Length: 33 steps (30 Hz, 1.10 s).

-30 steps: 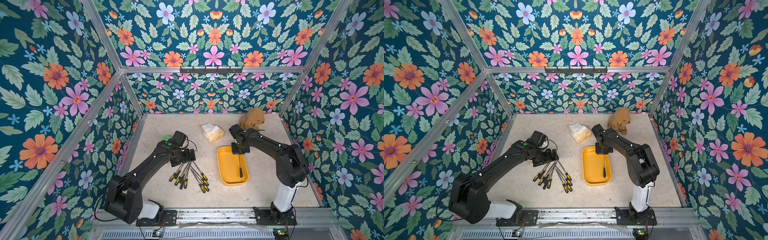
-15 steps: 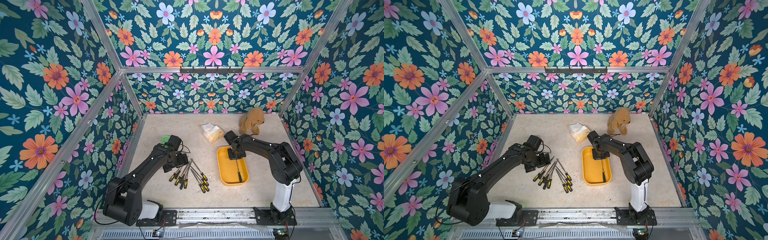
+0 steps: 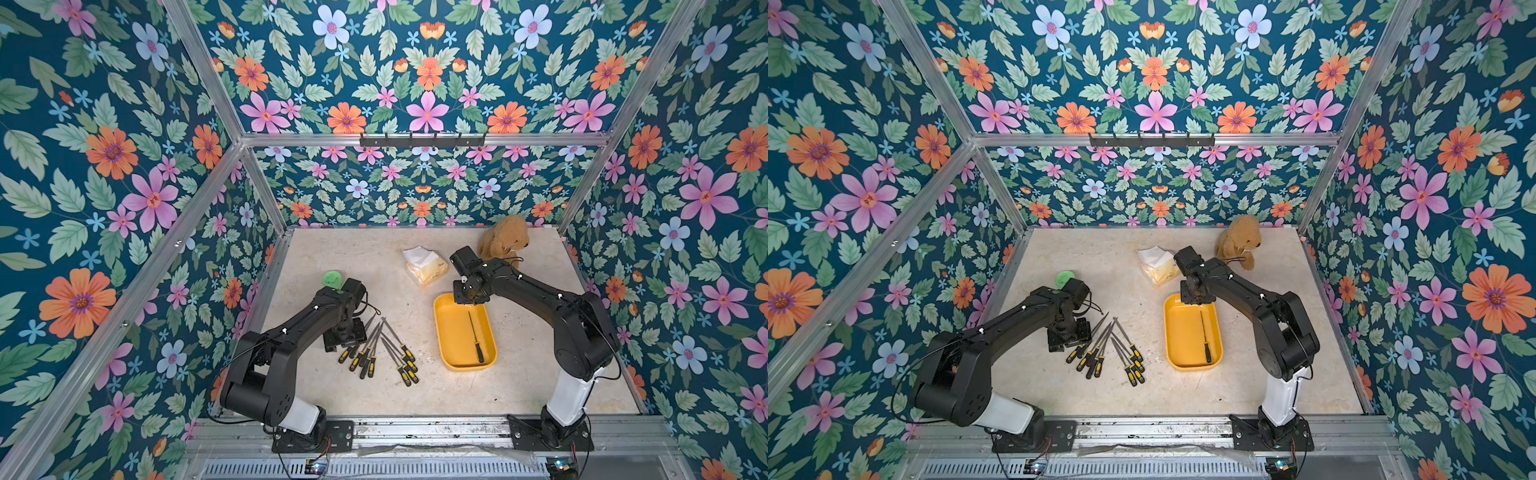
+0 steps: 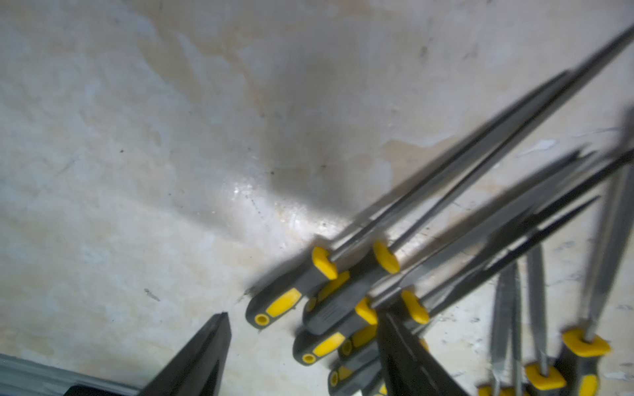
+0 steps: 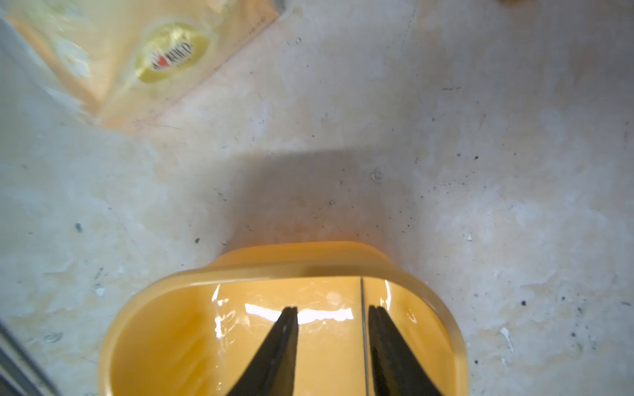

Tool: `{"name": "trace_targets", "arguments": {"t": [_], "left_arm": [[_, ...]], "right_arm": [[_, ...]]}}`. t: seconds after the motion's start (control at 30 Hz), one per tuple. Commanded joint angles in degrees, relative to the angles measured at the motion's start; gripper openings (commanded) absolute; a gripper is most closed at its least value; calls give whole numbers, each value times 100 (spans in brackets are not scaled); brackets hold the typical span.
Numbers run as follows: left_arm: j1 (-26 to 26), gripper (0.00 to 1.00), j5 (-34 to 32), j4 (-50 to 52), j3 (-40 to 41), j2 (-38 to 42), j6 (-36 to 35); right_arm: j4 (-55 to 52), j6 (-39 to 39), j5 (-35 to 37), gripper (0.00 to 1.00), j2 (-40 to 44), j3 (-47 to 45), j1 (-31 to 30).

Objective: Put the file tool into the storage box
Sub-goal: Place the file tool in the storage box, then pick up the file tool from the center of the board.

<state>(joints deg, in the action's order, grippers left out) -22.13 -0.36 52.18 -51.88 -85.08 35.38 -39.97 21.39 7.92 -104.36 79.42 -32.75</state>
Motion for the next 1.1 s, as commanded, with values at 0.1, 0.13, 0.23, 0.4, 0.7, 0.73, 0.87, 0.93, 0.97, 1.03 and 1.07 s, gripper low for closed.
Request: {"name": "trace_targets", "arguments": {"t": [0.1, 0.13, 0.23, 0.4, 0.7, 0.73, 0.87, 0.93, 0.97, 1.03, 1.07], "left_arm": [[7, 63, -170, 71, 300, 142, 152], [7, 62, -174, 47, 351, 141, 169], [7, 62, -166, -4, 456, 139, 167], [16, 59, -253, -74, 564, 72, 145], [194, 58, -336, -323, 465, -246, 65], [209, 58, -326, -316, 420, -232, 50], [223, 63, -282, -274, 354, -21, 66], [277, 63, -361, -204, 395, 100, 112], [304, 63, -339, -181, 406, 170, 118], [310, 63, -243, -108, 406, 373, 127], [310, 63, -187, -50, 389, 438, 114]], "right_arm": [[-178, 113, -107, 40, 74, 126, -38], [-189, 120, -111, 40, 64, 122, -51], [-180, 134, -124, 40, 19, 92, -102], [-144, 181, -150, 40, -40, 50, -177], [-39, 255, -203, 40, -82, -58, -288], [-42, 252, -203, 40, -76, -66, -301], [-59, 261, -219, 39, -89, -93, -332], [-41, 279, -234, 39, -89, -97, -346], [-41, 282, -253, 39, -93, -102, -347], [-42, 288, -291, 39, -106, -94, -372], [-41, 289, -291, 39, -111, -85, -379]]}}
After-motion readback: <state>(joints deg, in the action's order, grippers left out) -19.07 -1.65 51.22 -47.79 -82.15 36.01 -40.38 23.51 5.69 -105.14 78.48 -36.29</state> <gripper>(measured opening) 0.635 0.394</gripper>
